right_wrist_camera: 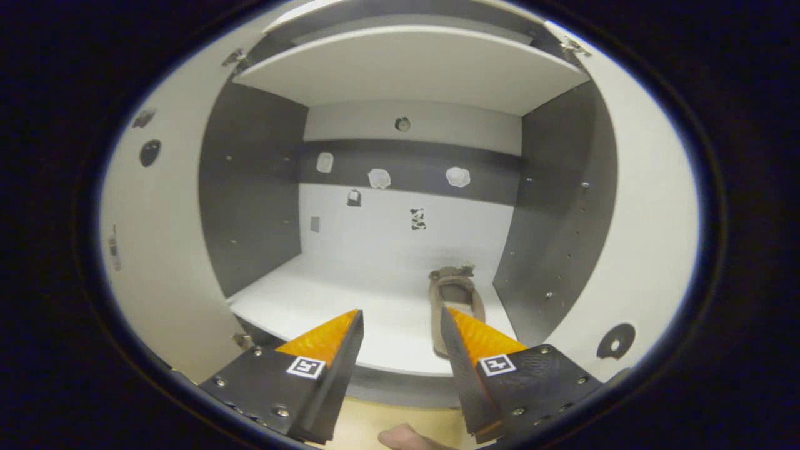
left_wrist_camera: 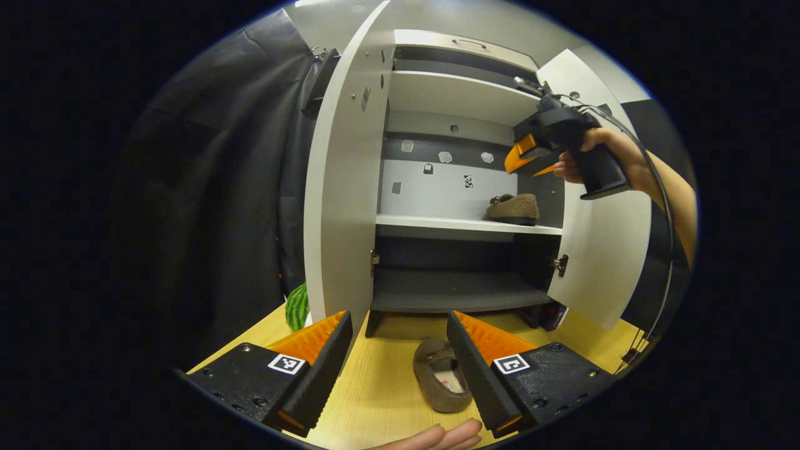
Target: Grab one shoe with the right hand and put it into the shoe cabinet, grab the other shoe with the left hand and put it into the shoe cabinet; then close the right door with the right hand and the left door with the left hand.
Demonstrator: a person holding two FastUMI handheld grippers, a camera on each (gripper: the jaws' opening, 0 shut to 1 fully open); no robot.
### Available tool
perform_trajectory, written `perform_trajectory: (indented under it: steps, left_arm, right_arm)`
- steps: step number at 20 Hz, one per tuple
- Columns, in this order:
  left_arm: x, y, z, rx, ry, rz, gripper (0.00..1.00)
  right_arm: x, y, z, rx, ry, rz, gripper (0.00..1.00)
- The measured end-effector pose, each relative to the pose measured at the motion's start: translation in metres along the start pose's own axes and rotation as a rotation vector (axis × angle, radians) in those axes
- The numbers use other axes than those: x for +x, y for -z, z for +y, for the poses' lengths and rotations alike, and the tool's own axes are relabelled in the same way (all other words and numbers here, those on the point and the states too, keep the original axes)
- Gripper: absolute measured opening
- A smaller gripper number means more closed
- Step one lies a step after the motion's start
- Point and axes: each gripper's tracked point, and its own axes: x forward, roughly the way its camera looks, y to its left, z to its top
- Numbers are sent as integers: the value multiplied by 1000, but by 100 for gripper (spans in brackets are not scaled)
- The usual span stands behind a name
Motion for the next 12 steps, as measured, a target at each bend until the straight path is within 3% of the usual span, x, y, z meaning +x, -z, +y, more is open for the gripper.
perform_trajectory:
  steps: [4, 5, 6, 9, 12]
  left_arm:
    - [0, 9, -6, -5, 9, 21, 94]
    - [1, 12, -9, -7, 15, 29, 94]
    - [3, 15, -10, -5, 17, 37, 94]
    - [6, 17, -8, 10, 7, 38, 94]
    - [11, 17, -8, 23, -2, 28, 94]
  right_arm:
    - [-72, -14, -9, 15, 46, -195, 72]
    - [-88, -12, -10, 28, 50, -235, 77]
    - [-106, -7, -7, 34, 34, -265, 74]
    - [-137, 21, -2, 35, -12, -295, 72]
    - [-151, 41, -26, 3, 62, -325, 72]
